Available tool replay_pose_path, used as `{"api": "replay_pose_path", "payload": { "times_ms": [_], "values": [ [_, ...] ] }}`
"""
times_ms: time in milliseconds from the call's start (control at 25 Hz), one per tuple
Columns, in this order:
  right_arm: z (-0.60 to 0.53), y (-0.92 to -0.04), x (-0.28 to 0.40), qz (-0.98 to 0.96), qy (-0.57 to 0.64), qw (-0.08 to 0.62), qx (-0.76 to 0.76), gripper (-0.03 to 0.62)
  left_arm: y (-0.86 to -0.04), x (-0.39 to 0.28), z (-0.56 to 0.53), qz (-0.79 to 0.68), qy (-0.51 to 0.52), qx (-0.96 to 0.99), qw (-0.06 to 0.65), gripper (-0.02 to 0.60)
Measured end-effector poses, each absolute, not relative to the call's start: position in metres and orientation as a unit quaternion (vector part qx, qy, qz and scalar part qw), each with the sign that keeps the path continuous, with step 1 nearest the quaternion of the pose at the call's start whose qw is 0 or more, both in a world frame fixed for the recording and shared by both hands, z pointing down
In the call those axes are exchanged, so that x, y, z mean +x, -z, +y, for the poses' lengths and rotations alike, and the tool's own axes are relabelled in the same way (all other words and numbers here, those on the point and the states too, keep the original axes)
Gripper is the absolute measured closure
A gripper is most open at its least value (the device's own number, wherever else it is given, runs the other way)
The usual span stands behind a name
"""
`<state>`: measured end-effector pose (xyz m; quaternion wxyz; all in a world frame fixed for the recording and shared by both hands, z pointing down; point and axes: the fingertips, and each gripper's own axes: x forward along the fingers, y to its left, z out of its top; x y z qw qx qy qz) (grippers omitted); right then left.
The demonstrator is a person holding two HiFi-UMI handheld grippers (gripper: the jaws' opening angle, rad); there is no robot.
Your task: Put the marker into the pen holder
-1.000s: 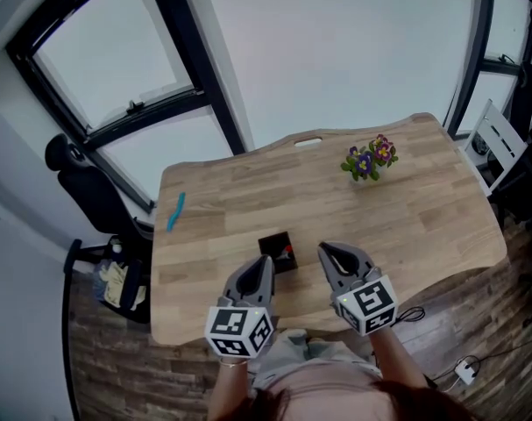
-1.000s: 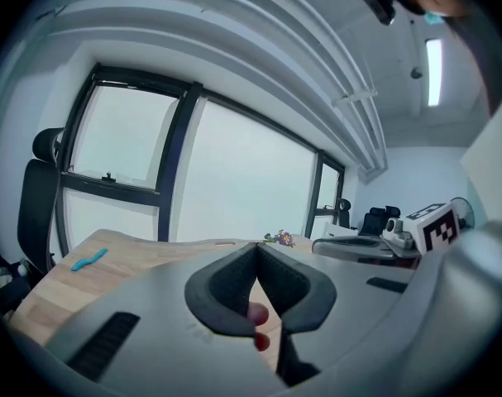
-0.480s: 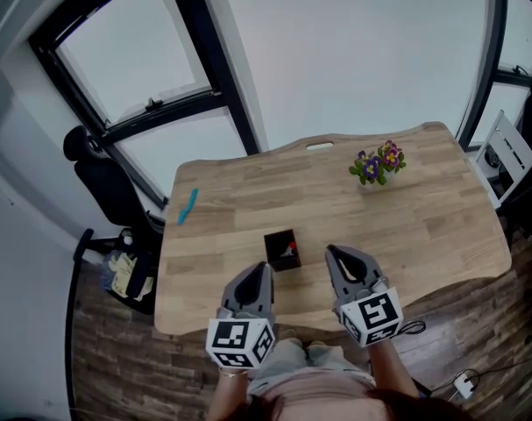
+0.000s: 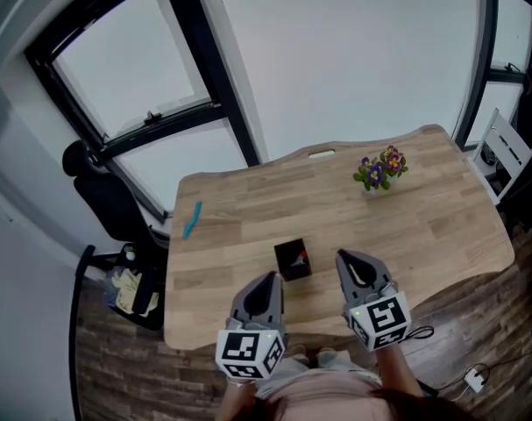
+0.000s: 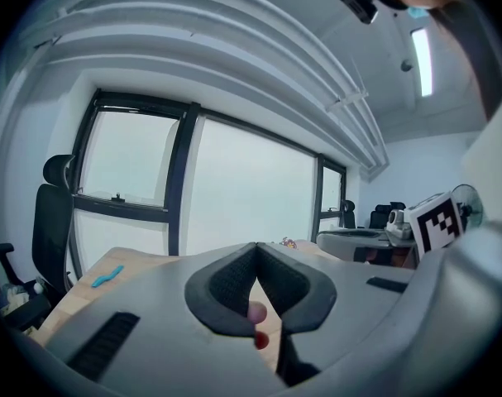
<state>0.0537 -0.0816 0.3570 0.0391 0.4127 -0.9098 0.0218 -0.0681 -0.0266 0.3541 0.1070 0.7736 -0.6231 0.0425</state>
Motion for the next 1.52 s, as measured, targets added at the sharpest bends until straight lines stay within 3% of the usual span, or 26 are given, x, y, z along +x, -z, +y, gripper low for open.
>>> {"api": "replay_pose_path", "payload": {
  "times_ms": [1520],
  "values": [
    [-0.065, -0.360, 0.055, -0.876, -0.033, 0.065, 0.476, 0.595, -0.370, -0.077, -0.029, -0.566, -0.031, 0.811, 0.148, 0.581]
  ]
}}
